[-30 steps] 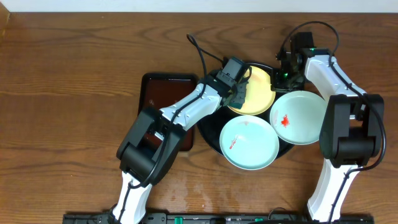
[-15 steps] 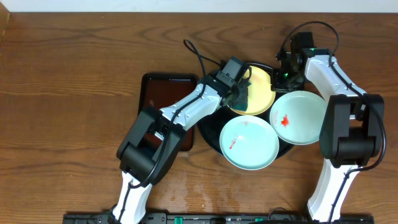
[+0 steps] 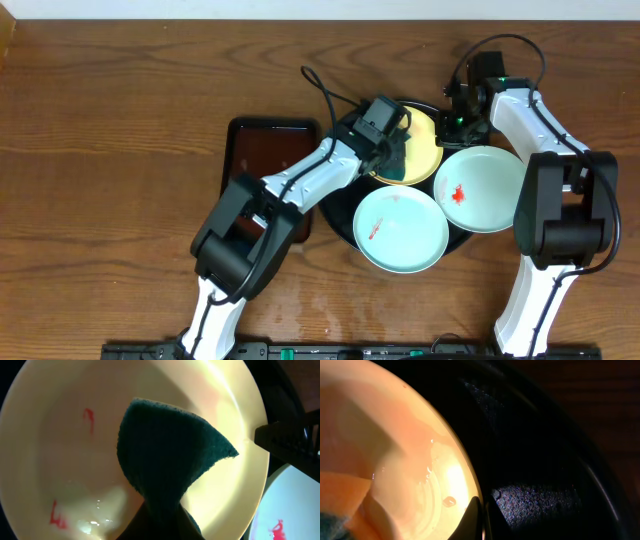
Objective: Clean dirty plates on tray and stack at the side
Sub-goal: 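Scrub the yellow plate surface with the sponge in left gripper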
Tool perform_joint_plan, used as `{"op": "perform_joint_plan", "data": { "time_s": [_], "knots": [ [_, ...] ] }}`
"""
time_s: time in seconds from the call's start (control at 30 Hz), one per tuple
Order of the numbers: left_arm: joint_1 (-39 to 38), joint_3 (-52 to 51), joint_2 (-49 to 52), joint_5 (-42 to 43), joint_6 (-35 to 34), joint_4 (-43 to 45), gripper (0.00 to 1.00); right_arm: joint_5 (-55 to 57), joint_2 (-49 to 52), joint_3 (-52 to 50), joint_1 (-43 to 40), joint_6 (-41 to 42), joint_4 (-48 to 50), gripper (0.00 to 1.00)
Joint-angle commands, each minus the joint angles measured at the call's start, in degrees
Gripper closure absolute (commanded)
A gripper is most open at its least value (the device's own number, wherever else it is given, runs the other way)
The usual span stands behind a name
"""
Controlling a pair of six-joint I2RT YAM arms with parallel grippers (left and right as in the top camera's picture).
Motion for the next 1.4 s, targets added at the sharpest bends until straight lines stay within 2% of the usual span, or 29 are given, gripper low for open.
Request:
{"op": "perform_joint_plan", "data": {
  "time_s": [0.0, 0.53, 0.83, 1.23, 1.37],
  "knots": [
    [-0.2, -0.6, -0.3, -5.3, 0.2, 0.1, 0.92, 1.2, -0.2, -0.5, 0.3, 1.0, -0.2, 0.99],
    [0.6, -0.5, 1.8, -8.1, 15.7, 11.6, 0.92, 1.2, -0.2, -0.5, 0.3, 1.0, -0.1, 0.99],
    [4.3, -0.5, 0.5, -8.1, 15.8, 18.4, 0.92, 1.2, -0.2, -0.5, 0.3, 1.0, 0.0, 0.99],
    [4.7, -0.5, 3.7, -8.9, 15.6, 25.6, 0.92, 1.2, -0.2, -0.5, 0.3, 1.0, 0.2, 0.99],
    [4.7, -0.5, 3.9, -8.9, 15.6, 24.4, 0.92, 1.2, -0.2, -0.5, 0.3, 1.0, 0.3, 0.99]
  ]
}}
